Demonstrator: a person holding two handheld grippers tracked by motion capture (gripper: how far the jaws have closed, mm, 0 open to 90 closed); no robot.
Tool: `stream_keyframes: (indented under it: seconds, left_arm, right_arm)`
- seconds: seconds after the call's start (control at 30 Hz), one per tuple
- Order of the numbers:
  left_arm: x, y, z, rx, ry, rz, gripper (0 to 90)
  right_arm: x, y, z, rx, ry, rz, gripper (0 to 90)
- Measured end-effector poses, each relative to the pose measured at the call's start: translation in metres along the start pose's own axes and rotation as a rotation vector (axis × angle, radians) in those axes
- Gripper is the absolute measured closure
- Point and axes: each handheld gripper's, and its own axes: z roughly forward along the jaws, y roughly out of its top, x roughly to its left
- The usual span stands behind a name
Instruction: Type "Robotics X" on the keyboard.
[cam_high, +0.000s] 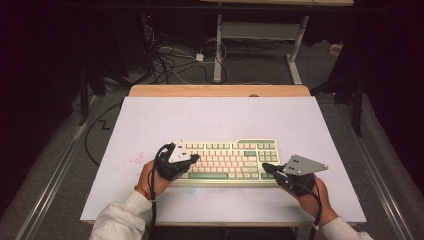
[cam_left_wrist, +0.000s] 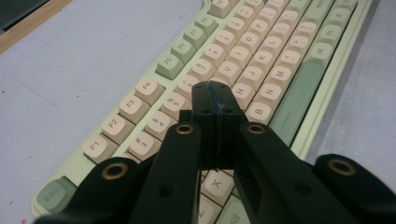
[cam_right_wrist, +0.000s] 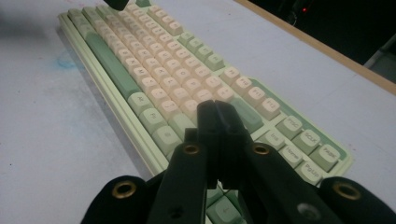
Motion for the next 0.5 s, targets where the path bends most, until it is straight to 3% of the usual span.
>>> stream_keyframes:
  seconds: [0.5]
  left_arm:
    - [0.003,0.001,0.001,0.008,-0.004,0.001,87.8]
  right_arm:
    - [0.005,0.002,0.039,0.119,0.033,-0.006,90.0]
